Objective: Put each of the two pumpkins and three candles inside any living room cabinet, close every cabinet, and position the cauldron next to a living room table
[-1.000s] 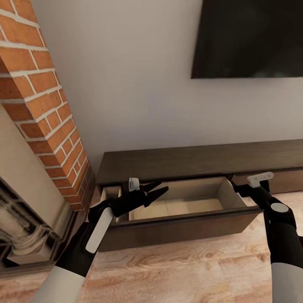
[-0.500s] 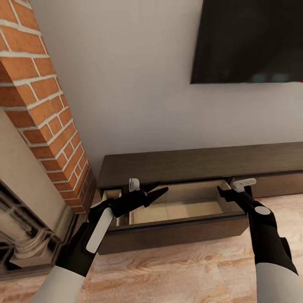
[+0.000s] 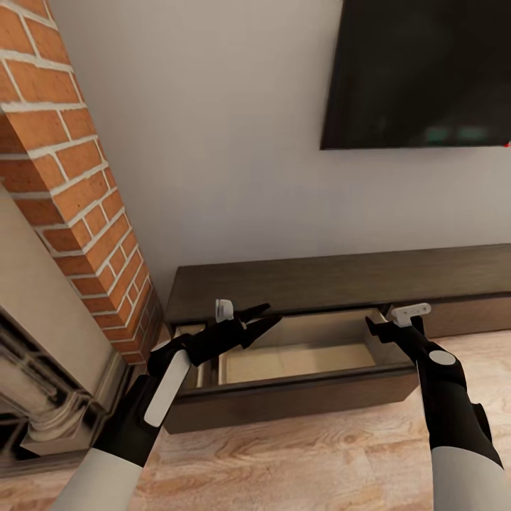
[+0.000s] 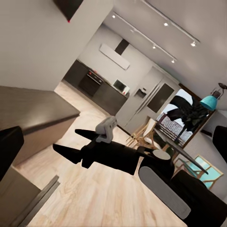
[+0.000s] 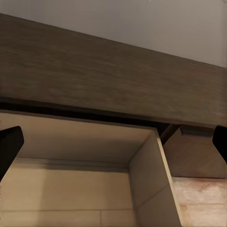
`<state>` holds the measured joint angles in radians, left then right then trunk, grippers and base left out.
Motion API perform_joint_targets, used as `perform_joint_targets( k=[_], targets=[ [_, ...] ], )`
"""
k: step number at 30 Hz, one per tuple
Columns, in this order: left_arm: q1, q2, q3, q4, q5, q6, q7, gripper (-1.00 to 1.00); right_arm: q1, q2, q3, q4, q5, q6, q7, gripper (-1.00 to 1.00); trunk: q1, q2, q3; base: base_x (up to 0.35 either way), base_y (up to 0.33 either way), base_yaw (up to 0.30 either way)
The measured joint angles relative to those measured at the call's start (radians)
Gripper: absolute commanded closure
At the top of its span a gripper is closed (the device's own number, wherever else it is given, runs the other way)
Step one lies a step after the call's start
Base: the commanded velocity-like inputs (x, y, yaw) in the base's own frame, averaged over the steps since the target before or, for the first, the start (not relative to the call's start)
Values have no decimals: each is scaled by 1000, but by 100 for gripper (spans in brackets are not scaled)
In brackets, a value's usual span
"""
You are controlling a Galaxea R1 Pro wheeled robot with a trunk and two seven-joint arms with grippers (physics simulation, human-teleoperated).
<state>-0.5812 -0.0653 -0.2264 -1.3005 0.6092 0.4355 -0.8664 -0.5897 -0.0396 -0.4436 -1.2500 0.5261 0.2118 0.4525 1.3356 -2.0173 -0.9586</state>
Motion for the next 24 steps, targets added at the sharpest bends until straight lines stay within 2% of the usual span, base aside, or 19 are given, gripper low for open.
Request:
perform_joint_targets(
  k=[4,14,24],
  targets=[
    [0,4,0,-1,0,-2,0,-100,1,0,0,-2,0,1,4,-100,-15,28,13,0,0,0],
    [0,4,-1,3,1,-1,1,-100,1,0,-1,-8,-3,7,83,-100,-54,98,44,0,0,0],
    [0,-1,-4,3,2,-1,1,-100,2,0,-1,-6,-2,9,89,-100,-92,168,75,0,0,0]
  ],
)
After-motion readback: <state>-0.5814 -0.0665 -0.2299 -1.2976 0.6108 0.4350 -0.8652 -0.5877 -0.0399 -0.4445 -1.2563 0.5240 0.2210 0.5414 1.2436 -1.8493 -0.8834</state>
